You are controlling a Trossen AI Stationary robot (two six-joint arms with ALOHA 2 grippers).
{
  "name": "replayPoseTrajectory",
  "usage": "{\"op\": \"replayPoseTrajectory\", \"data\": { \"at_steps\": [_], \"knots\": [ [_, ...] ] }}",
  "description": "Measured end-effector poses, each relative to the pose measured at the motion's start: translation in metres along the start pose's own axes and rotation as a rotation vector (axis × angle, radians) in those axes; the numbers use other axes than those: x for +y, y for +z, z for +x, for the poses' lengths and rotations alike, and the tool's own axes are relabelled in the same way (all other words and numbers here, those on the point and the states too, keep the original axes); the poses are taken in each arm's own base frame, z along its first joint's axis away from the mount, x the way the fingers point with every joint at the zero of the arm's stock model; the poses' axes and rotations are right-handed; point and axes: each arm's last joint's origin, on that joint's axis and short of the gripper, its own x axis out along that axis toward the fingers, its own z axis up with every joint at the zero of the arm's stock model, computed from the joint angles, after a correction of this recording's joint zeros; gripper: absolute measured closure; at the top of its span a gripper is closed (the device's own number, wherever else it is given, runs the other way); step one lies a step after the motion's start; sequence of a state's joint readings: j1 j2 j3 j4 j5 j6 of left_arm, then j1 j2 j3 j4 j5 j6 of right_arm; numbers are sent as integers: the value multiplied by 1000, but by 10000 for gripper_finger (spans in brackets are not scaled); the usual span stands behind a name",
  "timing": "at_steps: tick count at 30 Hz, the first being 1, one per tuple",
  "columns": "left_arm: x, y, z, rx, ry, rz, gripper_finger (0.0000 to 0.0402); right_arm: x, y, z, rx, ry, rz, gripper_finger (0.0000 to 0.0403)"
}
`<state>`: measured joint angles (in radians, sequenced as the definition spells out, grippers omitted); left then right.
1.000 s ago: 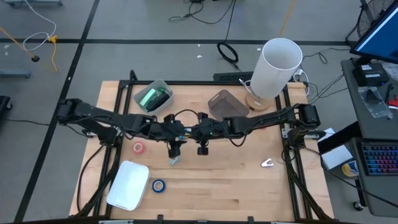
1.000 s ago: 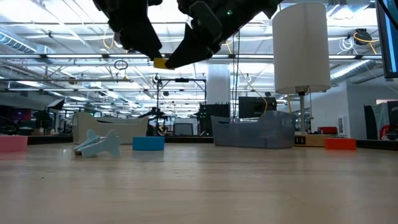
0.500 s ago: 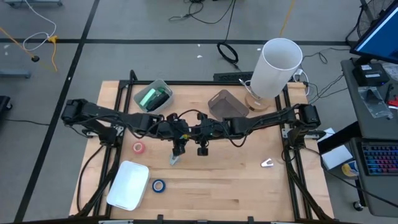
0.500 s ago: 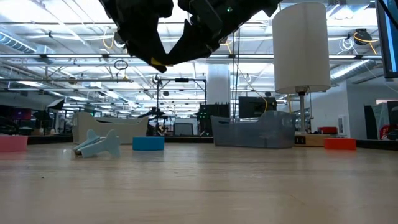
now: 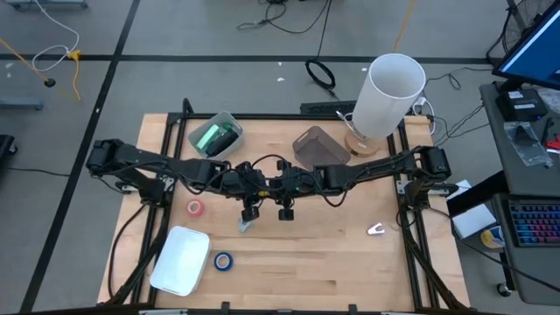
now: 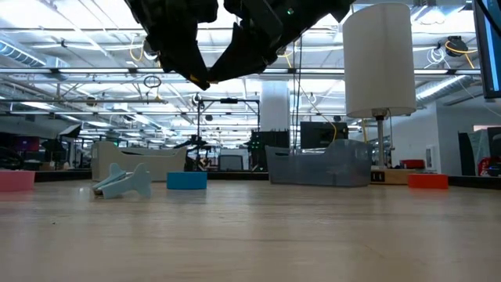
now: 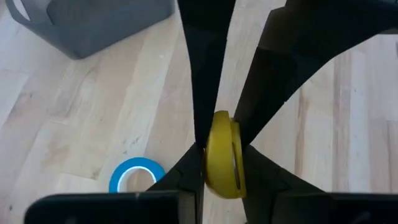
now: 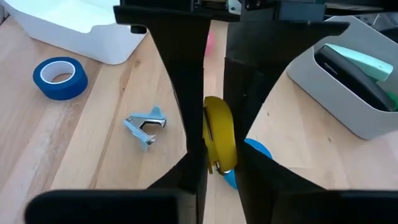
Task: Pick and place Stapler, Stapler remover, tape
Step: Put the yellow stapler into the gray bin
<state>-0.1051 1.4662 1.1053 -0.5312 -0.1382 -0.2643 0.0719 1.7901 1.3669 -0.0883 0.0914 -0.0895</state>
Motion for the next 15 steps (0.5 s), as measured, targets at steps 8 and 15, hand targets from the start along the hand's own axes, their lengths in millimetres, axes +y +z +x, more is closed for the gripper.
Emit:
{"op": "replayPoseTrajectory", "data": {
  "at_steps": [8, 15],
  "knots": [
    [9, -6, 0, 66, 75, -39, 334, -3, -4, 0, 44, -80, 45, 283],
    [37, -18, -3, 205, 244, -58, 335, -10, -12, 1, 106, -74, 100, 247]
  ]
}}
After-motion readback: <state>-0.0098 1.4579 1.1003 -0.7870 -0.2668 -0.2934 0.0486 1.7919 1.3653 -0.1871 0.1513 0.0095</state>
